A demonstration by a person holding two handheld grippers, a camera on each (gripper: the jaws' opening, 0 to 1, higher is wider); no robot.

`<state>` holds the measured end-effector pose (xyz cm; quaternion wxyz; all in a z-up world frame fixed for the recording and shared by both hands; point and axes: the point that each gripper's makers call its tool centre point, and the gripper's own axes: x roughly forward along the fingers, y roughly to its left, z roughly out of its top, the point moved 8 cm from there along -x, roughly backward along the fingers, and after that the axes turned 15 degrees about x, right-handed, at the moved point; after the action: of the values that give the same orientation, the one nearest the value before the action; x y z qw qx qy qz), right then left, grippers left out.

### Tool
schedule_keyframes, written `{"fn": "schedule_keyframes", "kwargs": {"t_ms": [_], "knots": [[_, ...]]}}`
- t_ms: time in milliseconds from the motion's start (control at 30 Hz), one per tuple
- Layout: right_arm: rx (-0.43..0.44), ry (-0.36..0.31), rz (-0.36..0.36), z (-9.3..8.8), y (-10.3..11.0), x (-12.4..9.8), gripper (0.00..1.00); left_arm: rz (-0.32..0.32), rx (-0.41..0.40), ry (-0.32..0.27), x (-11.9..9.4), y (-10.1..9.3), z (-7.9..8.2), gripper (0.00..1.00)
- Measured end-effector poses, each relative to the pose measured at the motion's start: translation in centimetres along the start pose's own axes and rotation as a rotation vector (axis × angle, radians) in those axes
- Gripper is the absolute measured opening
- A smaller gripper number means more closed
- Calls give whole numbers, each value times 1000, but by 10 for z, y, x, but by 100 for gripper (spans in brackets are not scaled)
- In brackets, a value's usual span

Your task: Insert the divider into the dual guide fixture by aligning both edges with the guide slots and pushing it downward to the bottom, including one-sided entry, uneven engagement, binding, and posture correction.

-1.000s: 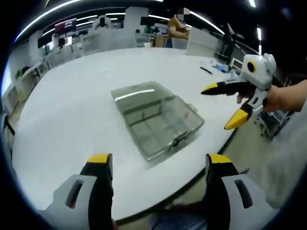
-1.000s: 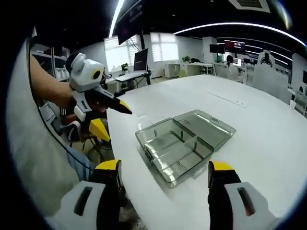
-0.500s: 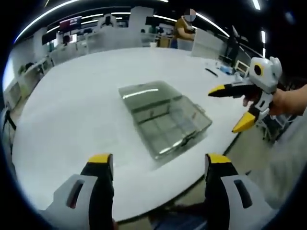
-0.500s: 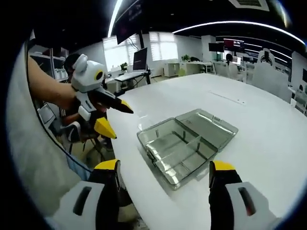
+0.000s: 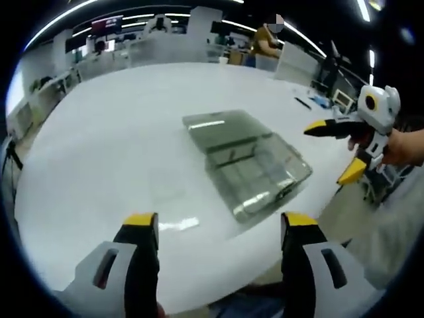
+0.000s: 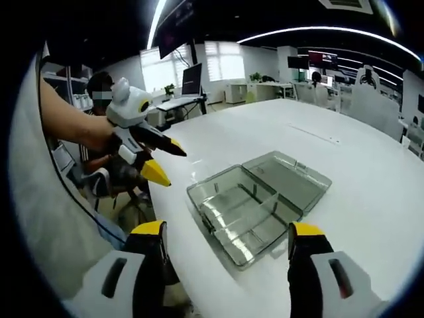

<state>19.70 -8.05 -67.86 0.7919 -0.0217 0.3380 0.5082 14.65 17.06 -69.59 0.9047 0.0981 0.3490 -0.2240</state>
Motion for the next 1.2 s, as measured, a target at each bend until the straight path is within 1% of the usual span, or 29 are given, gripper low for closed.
{"fn": "schedule_keyframes", "kwargs": {"t_ms": [333,633,900,1033,1200], "knots": [[-2,16,0,8,-2,6,72,-14,-9,15,10,14,2,71],[-15,39,6,14,-4,11,71,-5,-20,34,16,24,4,68],[-39,51,16,22,-6,15,70,6,-39,82,26,27,5,62],[-44,52,15,24,-7,15,69,21,-57,113,31,34,6,58],[-46,53,13,26,-8,16,69,34,-78,175,38,41,11,53]]}}
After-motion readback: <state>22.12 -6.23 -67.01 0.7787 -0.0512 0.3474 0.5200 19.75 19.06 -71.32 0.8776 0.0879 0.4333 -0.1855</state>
